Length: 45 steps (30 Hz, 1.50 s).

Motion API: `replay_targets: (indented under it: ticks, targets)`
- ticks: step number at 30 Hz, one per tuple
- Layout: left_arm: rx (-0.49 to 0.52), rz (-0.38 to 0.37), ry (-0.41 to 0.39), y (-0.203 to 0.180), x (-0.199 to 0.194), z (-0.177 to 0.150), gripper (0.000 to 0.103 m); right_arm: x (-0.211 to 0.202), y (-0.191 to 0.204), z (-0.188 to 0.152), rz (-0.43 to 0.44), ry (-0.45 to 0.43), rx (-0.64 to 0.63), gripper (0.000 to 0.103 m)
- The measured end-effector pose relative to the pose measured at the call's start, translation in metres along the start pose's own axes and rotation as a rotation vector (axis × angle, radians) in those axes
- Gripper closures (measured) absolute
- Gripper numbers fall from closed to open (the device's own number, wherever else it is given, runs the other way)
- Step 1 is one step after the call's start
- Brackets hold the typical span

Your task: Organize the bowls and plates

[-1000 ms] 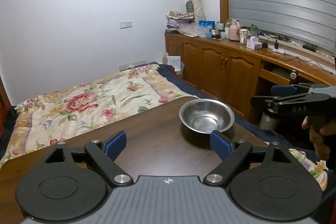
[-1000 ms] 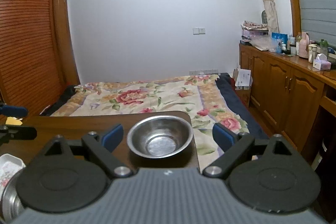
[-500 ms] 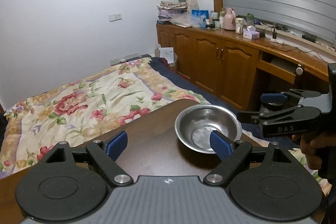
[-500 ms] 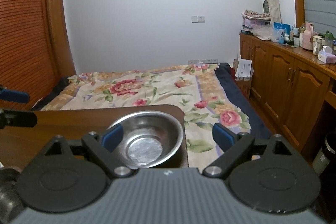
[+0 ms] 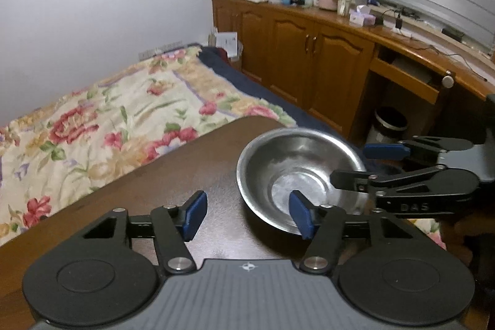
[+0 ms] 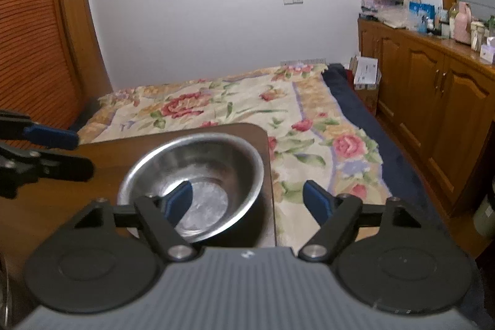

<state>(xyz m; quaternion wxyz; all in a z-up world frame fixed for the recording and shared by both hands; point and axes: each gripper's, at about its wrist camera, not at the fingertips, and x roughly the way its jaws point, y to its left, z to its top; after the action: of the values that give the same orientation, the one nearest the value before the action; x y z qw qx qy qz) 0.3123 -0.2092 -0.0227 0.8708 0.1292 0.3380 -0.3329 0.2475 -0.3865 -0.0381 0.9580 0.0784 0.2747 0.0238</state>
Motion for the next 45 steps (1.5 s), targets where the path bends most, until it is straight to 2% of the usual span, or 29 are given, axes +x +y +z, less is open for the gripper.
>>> replay_targets:
  ticks: [7,10,14,18,21,23,30,38,45]
  targets:
    - [-0.031,-0.025,0.062,0.009,0.024,0.003,0.050,0.002,0.001,0.000,0.014,0.020,0.037,0.036]
    - [-0.047,-0.043,0.074,0.011,0.028,0.006,0.056,0.003,0.000,0.001,0.028,0.029,0.057,0.039]
    - [-0.047,-0.049,0.092,0.007,0.032,0.005,0.065,0.006,-0.005,-0.001,0.042,0.055,0.098,0.047]
    - [-0.038,-0.053,0.103,0.004,0.037,0.005,0.068,0.010,-0.009,-0.005,0.070,0.084,0.152,0.059]
    - [-0.038,-0.059,0.111,0.003,0.040,0.004,0.071,0.008,-0.006,-0.006,0.083,0.084,0.164,0.063]
    - [-0.042,-0.071,0.124,0.002,0.042,0.003,0.078,0.007,-0.004,-0.006,0.094,0.086,0.172,0.066]
    - [-0.035,-0.080,0.143,0.002,0.033,0.004,0.082,0.004,0.001,-0.008,0.106,0.087,0.171,0.076]
    - [-0.005,-0.095,0.079,-0.012,-0.002,0.007,0.084,-0.006,-0.005,-0.012,0.138,0.101,0.208,0.077]
    - [0.038,-0.117,-0.002,-0.029,-0.046,0.011,0.084,-0.050,0.002,0.000,0.152,0.045,0.167,0.077]
